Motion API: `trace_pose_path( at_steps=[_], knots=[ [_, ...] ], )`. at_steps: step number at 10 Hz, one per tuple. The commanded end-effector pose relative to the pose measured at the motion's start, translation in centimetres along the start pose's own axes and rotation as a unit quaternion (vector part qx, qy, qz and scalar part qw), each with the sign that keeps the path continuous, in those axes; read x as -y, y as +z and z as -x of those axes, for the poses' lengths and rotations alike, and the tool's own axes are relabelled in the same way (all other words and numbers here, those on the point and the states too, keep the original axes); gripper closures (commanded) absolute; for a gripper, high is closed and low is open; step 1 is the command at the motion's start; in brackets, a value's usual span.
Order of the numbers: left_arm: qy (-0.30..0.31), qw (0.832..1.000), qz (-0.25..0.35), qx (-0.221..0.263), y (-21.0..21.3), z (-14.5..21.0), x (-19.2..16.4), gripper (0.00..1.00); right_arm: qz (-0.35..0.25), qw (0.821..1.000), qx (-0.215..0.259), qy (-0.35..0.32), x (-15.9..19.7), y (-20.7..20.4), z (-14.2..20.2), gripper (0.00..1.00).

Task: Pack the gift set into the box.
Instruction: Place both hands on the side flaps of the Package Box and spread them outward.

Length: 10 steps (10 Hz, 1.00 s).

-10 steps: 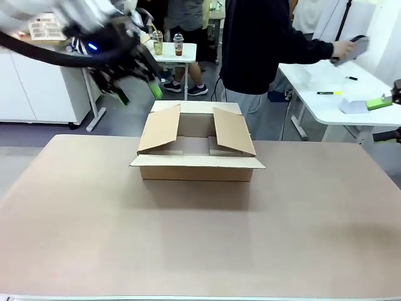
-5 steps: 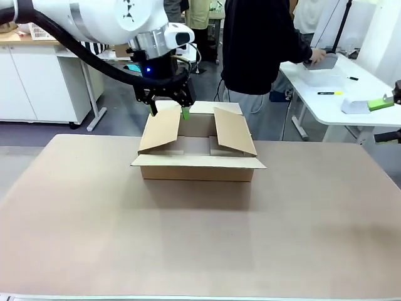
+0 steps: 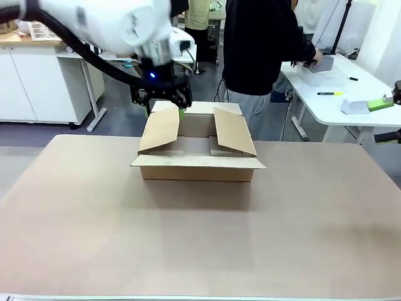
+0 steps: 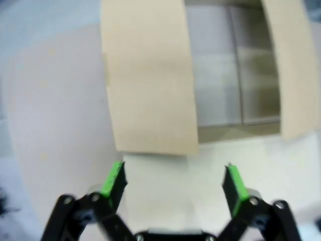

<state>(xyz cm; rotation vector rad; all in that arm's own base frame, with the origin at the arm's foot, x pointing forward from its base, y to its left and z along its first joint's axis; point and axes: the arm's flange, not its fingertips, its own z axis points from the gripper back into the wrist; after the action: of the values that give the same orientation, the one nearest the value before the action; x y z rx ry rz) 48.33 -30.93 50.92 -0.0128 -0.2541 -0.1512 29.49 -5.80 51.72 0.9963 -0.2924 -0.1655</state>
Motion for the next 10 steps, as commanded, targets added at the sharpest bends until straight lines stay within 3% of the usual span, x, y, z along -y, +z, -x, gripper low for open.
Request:
trace_pose_path(
  at_steps=[1, 2, 3, 6, 10],
  knots=[
    [0.021, 0.997, -0.062, -0.028, -3.0, -2.1, 3.5, 0.0, -0.011, 1.0, 0.002, 0.007, 0.0, -0.1, 0.0, 0.0],
    [-0.001, 0.997, -0.075, -0.036, -4.7, -3.0, 4.7, 0.0, -0.011, 1.0, 0.002, 0.007, 0.0, -0.1, 0.0, 0.0],
    [0.012, 0.993, -0.109, -0.033, -5.9, -3.8, 5.3, 0.0, -0.011, 1.0, 0.002, 0.007, 0.0, -0.1, 0.0, 0.0],
    [0.018, 0.988, -0.139, -0.06, -9.3, -5.8, 6.6, 0.0, -0.011, 1.0, 0.002, 0.007, 0.0, -0.1, 0.0, 0.0],
    [0.027, 0.979, -0.194, -0.063, -10.2, -6.2, 6.6, 0.0, -0.011, 1.0, 0.002, 0.007, 0.0, -0.1, 0.0, 0.0]
  ],
)
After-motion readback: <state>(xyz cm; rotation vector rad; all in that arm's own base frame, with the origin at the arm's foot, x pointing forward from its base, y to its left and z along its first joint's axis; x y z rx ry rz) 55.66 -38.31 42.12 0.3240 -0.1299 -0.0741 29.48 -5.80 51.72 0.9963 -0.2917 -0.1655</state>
